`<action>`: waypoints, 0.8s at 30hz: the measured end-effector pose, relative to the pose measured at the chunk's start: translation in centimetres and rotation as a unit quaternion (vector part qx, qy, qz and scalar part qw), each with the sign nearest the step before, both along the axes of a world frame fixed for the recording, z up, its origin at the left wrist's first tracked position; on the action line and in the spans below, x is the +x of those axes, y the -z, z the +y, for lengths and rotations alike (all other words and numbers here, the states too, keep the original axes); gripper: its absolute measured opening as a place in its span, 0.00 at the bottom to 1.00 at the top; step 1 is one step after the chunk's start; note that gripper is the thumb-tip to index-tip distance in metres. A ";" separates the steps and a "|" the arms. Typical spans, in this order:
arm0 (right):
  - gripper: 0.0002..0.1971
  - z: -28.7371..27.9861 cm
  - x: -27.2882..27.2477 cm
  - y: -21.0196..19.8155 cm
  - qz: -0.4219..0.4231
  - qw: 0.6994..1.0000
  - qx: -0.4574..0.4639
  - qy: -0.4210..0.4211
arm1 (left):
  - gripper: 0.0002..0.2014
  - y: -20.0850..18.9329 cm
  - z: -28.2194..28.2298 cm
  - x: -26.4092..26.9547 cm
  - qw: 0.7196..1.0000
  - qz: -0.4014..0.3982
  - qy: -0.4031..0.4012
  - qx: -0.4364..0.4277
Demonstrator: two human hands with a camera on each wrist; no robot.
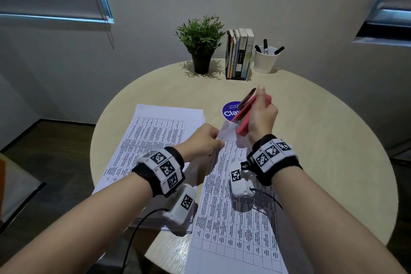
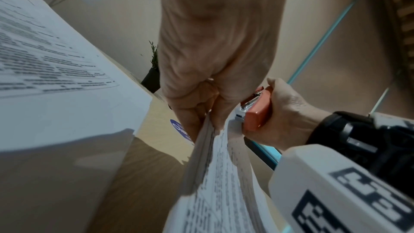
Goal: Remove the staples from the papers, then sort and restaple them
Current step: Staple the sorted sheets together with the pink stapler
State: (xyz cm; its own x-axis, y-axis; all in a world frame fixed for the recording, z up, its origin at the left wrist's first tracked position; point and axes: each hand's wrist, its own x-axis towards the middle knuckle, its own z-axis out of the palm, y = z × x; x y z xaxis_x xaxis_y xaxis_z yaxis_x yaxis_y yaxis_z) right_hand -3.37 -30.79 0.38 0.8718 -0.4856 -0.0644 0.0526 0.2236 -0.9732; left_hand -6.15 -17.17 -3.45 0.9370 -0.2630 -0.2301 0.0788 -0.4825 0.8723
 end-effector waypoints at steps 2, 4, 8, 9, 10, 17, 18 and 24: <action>0.19 0.6 -0.1 -0.1 -0.007 1.000 0.009 -0.004 | 0.09 -0.3 -0.1 0.1 1.000 -0.006 0.009 -0.010; 0.20 1.1 -0.1 -0.4 -0.020 1.000 0.022 -0.005 | 0.06 -0.4 -0.1 -0.1 1.000 -0.003 0.014 -0.025; 0.21 1.7 0.0 -1.0 -0.018 1.000 0.016 -0.004 | 0.15 -0.4 -0.3 -0.3 1.000 -0.004 0.011 -0.028; 0.21 1.7 0.0 -1.0 -0.014 1.000 0.014 -0.003 | 0.17 -0.5 -0.4 -0.3 1.000 -0.007 0.009 -0.024; 0.21 1.8 0.0 -1.0 -0.013 1.000 0.013 -0.001 | 0.17 -0.6 -0.5 -0.4 1.000 -0.008 0.009 -0.019; 0.23 1.8 0.3 -0.4 -0.029 0.999 0.033 0.030 | 0.19 -1.3 -0.8 -1.2 1.000 -0.010 0.023 0.003; 0.23 1.9 0.3 -0.4 -0.032 0.998 0.032 0.036 | 0.17 -1.3 -0.8 -1.3 1.000 -0.007 0.028 0.000; 0.21 1.5 0.6 -0.7 -0.010 0.999 0.007 0.048 | 0.07 -1.3 -0.7 -1.6 0.998 0.028 0.060 -0.018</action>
State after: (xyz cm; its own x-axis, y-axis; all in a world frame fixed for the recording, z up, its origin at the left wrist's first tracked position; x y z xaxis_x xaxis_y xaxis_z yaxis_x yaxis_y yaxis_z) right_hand -2.80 -29.29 1.11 0.8226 -0.5659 -0.0550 0.0932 0.2296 -0.9688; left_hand -7.75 -17.92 -2.11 0.8842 -0.3808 -0.2706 0.0723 -0.4607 0.8846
